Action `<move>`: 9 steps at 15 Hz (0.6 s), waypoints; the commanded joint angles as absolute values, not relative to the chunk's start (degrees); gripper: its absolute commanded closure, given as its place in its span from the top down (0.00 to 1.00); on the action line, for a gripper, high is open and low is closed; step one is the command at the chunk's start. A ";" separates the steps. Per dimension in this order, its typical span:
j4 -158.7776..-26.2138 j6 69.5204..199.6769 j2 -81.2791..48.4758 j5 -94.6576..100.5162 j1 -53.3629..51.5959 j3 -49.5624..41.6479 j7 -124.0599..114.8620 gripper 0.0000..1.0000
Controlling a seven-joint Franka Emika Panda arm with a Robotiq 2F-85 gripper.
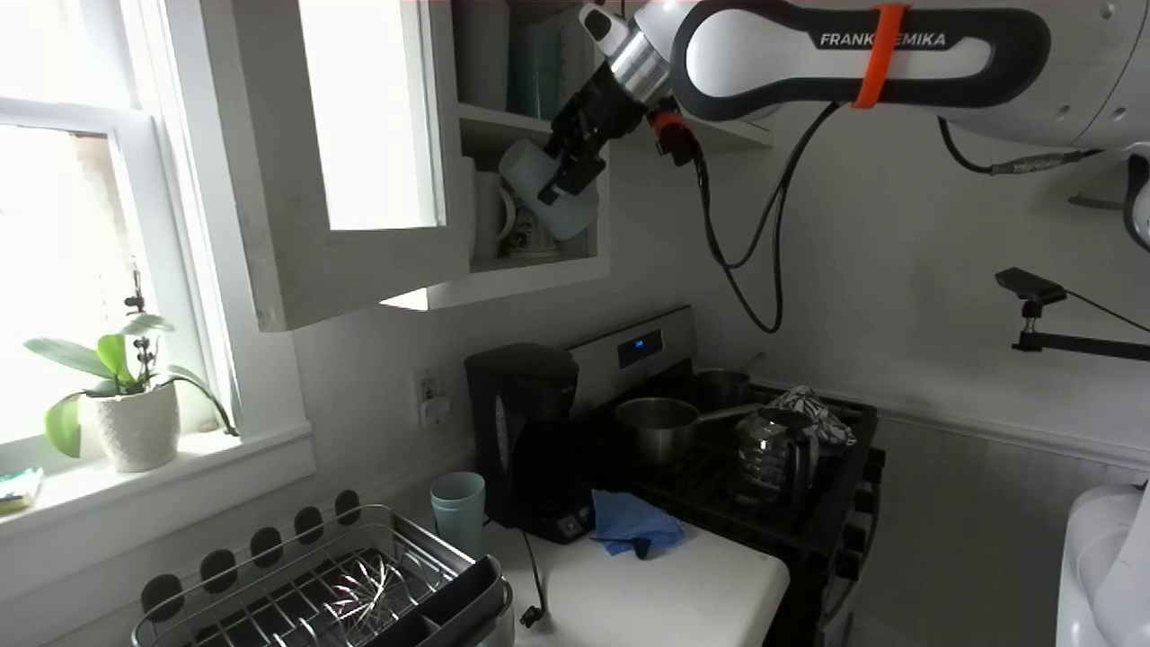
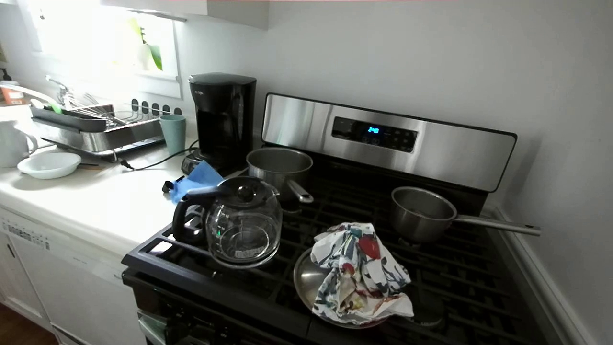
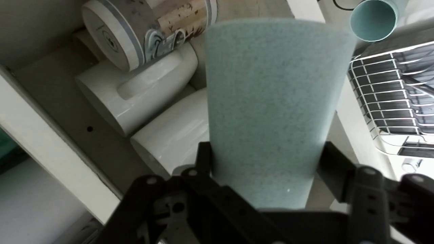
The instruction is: Move the greenish cup to the lower shelf and put it upright
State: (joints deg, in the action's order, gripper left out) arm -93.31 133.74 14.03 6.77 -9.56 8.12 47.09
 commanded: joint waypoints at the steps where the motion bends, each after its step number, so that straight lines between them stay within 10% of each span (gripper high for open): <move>1: -92.88 133.53 13.77 7.07 -10.19 7.69 46.87 0.78; 2: -92.88 133.53 13.77 7.04 -10.22 7.67 46.87 0.78; 3: -92.88 133.54 13.77 7.02 -10.24 7.65 46.87 0.53; 9: -93.15 134.89 12.18 8.07 -10.49 7.30 53.26 0.53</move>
